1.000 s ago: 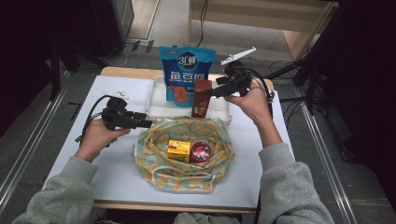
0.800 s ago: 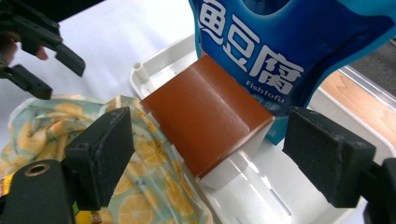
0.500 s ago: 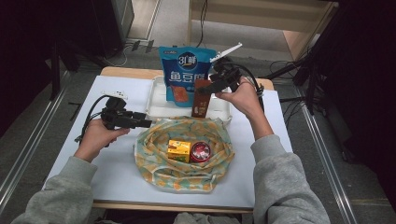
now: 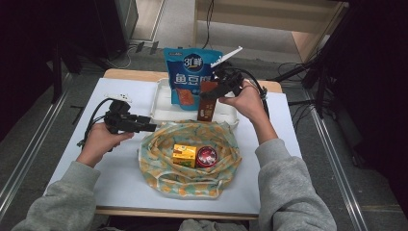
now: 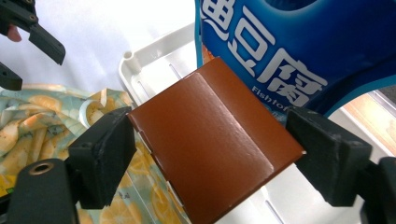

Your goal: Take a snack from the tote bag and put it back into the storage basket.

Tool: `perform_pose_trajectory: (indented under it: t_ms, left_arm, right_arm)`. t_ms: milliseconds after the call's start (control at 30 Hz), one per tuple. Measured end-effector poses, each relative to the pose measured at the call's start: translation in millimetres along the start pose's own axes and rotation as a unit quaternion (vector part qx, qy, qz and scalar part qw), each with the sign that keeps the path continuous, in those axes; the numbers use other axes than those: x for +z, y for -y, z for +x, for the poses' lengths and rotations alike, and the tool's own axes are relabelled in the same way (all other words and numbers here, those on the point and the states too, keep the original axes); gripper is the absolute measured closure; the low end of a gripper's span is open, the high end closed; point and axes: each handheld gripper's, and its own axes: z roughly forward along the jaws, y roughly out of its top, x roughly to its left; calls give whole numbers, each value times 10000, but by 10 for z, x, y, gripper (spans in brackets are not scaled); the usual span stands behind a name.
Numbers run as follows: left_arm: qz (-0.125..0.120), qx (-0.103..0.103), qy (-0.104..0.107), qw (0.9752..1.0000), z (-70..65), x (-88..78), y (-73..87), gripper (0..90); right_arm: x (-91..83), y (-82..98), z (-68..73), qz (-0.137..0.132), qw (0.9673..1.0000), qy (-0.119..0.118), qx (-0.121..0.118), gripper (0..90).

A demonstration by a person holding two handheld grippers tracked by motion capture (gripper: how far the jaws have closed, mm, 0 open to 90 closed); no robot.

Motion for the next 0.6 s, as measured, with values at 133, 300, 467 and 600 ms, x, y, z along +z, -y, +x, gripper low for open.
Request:
perform_pose_trajectory:
  t_ms: [133,300,467,600]
  left_arm:
    - [8,5,-1,10000,3,-3,0,425]
    - [0,2,-14,10000,6,-6,0,425]
    - [1,12,-15,10000,4,-8,-1,425]
    - [-2,-1,-7,10000,3,-6,0,425]
  right_arm:
    - [15,0,16,40,10000,30,-2,208]
    - [22,-6,40,36,9999,106,-36,220]
    - [11,-8,51,37,9998,200,15,228]
    - [10,-12,53,32,9997,245,49,232]
